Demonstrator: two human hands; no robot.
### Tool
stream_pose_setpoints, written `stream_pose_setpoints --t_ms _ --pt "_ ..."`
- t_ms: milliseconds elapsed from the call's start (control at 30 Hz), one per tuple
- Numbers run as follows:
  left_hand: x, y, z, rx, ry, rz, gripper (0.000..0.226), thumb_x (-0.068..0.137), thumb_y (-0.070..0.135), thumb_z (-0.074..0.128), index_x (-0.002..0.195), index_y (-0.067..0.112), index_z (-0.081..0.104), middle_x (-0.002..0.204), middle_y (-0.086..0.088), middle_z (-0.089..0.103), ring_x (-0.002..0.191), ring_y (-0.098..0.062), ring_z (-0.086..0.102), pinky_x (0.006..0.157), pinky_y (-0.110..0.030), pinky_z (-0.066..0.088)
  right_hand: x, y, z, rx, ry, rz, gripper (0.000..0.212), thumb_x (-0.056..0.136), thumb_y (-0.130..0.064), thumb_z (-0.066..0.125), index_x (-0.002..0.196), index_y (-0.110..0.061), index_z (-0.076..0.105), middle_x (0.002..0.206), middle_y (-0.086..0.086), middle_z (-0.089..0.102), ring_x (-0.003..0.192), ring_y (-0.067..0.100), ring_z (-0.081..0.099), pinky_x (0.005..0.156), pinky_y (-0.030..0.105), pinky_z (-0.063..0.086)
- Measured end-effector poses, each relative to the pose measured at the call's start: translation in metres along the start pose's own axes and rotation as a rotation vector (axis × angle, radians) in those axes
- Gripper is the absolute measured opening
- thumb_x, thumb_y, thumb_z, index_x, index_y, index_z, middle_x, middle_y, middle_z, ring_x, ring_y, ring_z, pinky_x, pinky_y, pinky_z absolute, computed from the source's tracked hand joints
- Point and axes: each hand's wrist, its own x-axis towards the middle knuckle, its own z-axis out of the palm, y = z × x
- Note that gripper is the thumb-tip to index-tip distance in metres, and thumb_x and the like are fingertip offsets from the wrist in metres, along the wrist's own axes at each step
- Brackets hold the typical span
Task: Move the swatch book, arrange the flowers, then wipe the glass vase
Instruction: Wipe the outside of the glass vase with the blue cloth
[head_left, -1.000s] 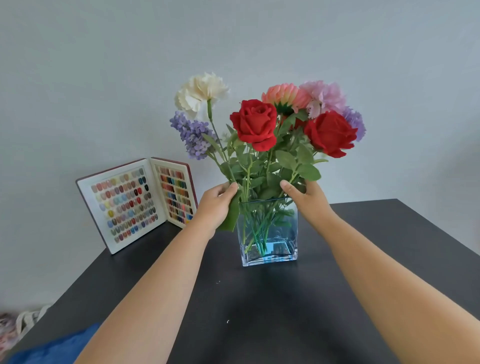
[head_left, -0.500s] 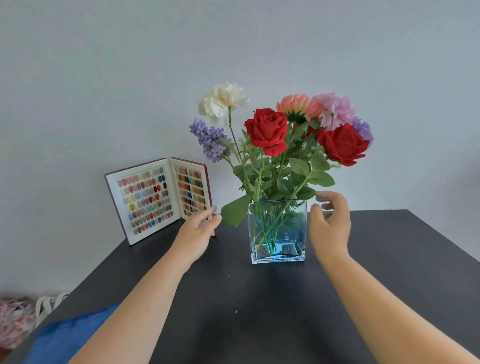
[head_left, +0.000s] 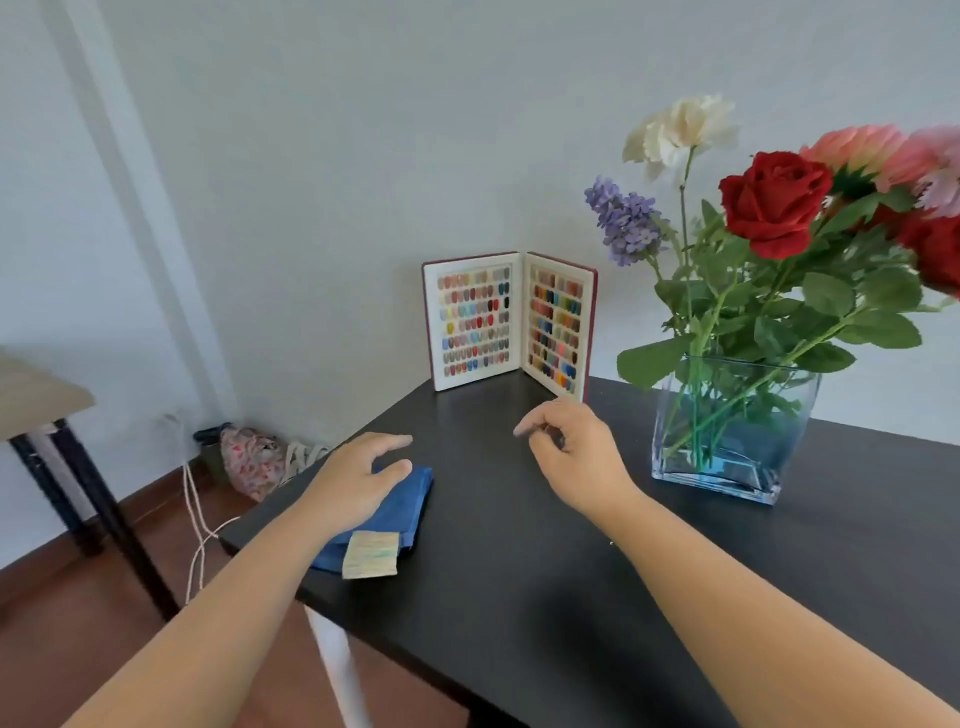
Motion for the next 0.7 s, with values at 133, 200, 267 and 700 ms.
stream_pose_setpoints --t_ms 133,200,267,700 --pt "-0.028 -0.03 -0.007 0.122 0.038 -0.019 0.04 0.096 0.027 0.058 0.136 0.026 0.056 0.137 0.013 0.053 0.121 0.001 0.043 0.1 -0.019 0.027 0.001 0.001 0.056 -0.108 -0.405 0.089 0.021 0.092 -0.027 0.053 0.11 -0.036 0.061 0.103 -0.01 0.057 0.094 0.006 0.052 0.078 0.019 0.04" --pt "-0.035 -0.042 -0.011 0.173 0.056 -0.055 0.042 0.096 0.029 0.058 0.137 0.024 0.055 0.141 0.007 0.052 0.127 -0.007 0.046 0.106 -0.024 0.031 0.003 0.001 0.078 -0.132 -0.471 0.15 0.032 0.092 -0.031 0.054 0.124 -0.033 0.054 0.111 -0.006 0.057 0.096 0.007 0.053 0.08 0.02 0.039" --pt "-0.039 -0.051 -0.014 0.196 0.07 -0.117 0.044 0.096 0.031 0.057 0.139 0.022 0.054 0.146 0.001 0.049 0.131 -0.016 0.046 0.11 -0.036 0.035 0.007 0.001 0.094 -0.131 -0.483 0.195 0.044 0.092 -0.032 0.055 0.135 -0.03 0.045 0.12 -0.002 0.057 0.1 0.01 0.053 0.084 0.022 0.04" --pt "-0.044 -0.085 -0.013 0.367 0.104 -0.3 0.056 0.092 0.055 0.05 0.144 0.034 0.045 0.15 0.007 0.043 0.133 -0.027 0.035 0.108 -0.046 0.034 0.007 -0.02 0.162 -0.317 -0.433 -0.091 0.055 0.088 -0.05 0.057 0.136 -0.024 0.05 0.147 -0.003 0.039 0.134 0.017 0.031 0.108 0.034 0.029"
